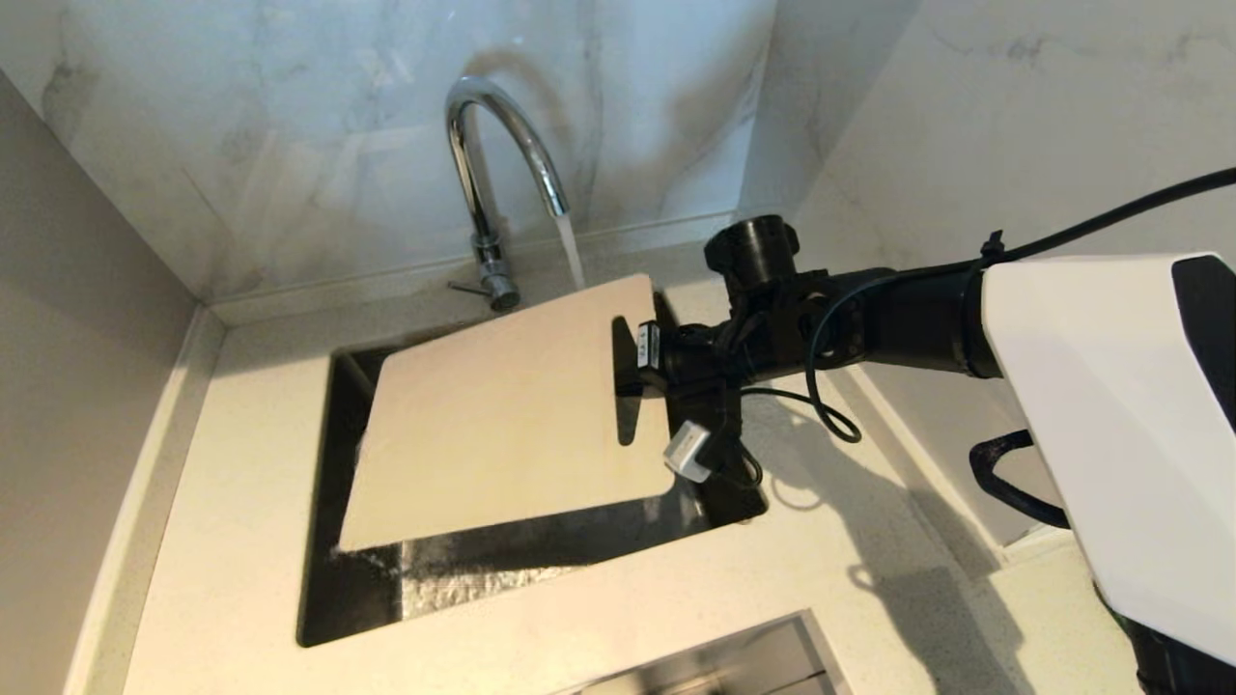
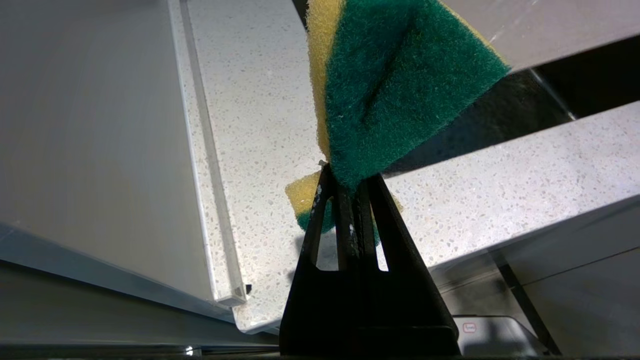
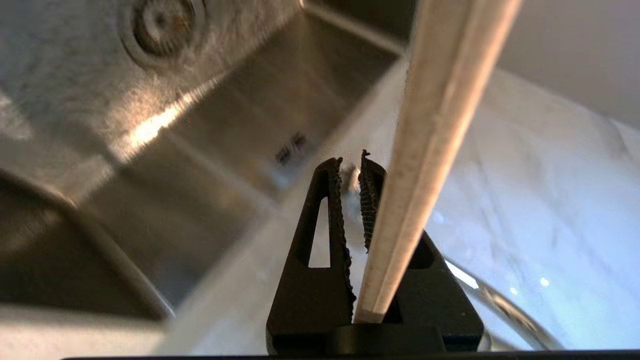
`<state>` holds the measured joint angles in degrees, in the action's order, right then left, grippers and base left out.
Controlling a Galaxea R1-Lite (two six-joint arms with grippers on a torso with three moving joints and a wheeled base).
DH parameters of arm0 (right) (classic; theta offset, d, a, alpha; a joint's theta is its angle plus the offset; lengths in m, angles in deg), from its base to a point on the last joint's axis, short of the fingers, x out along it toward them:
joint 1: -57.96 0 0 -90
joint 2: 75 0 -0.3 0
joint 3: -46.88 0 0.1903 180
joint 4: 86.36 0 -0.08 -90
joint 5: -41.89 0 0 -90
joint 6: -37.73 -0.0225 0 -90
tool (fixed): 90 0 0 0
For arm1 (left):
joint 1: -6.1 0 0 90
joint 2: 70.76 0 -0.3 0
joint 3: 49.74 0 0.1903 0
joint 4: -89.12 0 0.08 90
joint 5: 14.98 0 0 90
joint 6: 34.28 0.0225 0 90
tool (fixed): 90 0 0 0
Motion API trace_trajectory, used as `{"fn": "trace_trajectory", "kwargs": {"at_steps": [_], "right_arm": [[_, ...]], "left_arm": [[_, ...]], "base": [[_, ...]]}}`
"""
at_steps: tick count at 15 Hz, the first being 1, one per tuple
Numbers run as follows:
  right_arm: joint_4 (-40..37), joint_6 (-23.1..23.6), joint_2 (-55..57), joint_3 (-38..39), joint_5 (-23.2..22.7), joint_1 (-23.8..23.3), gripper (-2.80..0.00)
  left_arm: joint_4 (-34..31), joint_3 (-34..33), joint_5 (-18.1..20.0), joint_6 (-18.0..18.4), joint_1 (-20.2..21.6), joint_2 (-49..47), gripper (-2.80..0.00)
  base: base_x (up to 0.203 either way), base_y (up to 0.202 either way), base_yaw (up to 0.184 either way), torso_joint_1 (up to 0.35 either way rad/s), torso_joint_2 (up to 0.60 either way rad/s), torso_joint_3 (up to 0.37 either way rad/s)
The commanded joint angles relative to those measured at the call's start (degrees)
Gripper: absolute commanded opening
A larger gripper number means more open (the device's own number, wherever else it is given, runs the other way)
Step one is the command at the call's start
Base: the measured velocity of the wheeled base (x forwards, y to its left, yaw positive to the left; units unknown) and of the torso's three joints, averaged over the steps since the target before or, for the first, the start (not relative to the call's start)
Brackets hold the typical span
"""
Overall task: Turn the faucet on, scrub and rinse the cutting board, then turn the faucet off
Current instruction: Scrub the cutting board underwater
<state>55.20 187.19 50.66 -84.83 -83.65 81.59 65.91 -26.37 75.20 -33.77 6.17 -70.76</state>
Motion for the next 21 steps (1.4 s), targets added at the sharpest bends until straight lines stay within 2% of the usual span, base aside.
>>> {"fn": "trace_trajectory", "kwargs": {"at_steps": [1,6,16,21], "right_arm": [[0.01,0.91,-2.43,3.94,-0.22,0.33,-2.80],[0.12,1.01,-4.17,6.88,-0.07,0.23,-2.80],[0.04,0.71,1.53,-4.38,-0.05,-1.34,-2.80],[0.21,0.05,2.48,-4.77,-0.05,-2.28,-2.80]], "left_arm": [[0.02,-0.09,-0.01,0.01,0.01,0.00,-2.80],[0.02,-0.09,-0.04,-0.07,0.01,0.00,-2.80],[0.02,-0.09,-0.01,-0.07,0.01,0.00,-2.80],[0.02,-0.09,-0.01,-0.07,0.01,0.00,-2.80]], "base": [[0.000,0.000,0.000,0.000,0.00,0.000],[0.000,0.000,0.000,0.000,0.00,0.000],[0.000,0.000,0.000,0.000,0.00,0.000],[0.000,0.000,0.000,0.000,0.00,0.000]]}}
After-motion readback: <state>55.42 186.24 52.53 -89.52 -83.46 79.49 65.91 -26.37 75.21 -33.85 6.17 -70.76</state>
